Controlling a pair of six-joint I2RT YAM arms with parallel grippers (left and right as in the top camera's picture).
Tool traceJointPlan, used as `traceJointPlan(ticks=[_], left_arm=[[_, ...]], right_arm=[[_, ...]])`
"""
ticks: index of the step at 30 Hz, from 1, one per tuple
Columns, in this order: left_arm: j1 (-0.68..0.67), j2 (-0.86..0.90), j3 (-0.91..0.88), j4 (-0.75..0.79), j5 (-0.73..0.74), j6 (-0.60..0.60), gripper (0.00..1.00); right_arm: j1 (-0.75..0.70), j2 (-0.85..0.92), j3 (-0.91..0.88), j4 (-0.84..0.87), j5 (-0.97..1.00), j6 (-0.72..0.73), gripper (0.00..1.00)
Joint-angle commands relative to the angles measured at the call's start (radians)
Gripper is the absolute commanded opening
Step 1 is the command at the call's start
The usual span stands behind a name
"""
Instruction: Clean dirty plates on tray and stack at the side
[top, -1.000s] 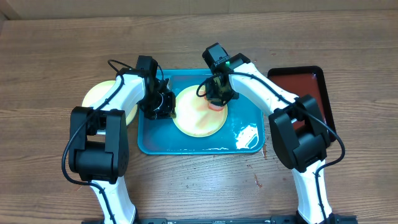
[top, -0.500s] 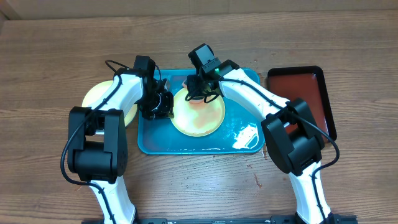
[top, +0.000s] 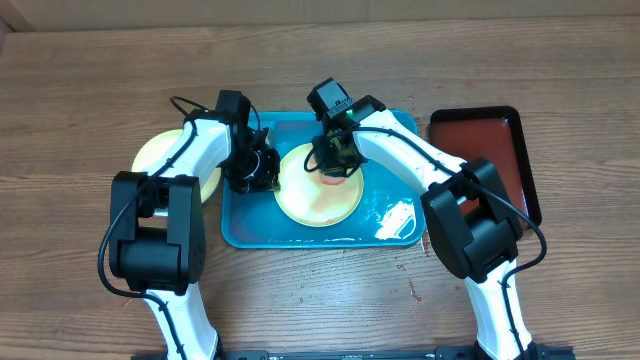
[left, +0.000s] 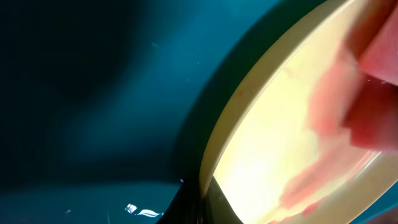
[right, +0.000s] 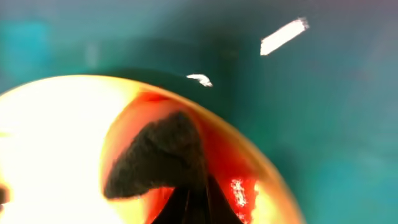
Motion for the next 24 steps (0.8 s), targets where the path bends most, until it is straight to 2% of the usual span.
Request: traceJointPlan(ticks=[1,4,12,18,24], left_arm=[[0.004,0.011,-0.007,0.0,0.0,0.023,0.04],[0.004,0.011,-0.007,-0.001,0.0,0.023,0.04],[0.004,0.011,-0.007,-0.002,0.0,0.023,0.04],[0.004,0.011,-0.007,-0.001,0.0,0.023,0.04],[0.005,0.011,-0.007,-0.003,0.0,0.023,0.04]], right_arm=[[-0.019,-0.013,-0.007,-0.024,0.195,-0.035,0.04],[-0.019,-0.013,-0.007,0.011,0.166,-0.038,0.04],[0.023,0.017,-0.008,0.165,-0.108,-0.143,0.04],[0.063,0.051,-0.008,0.168,-0.343,-0.218,0.04],[0.08,0.045,-0.004,0.142,-0.513,-0.217,0.04]])
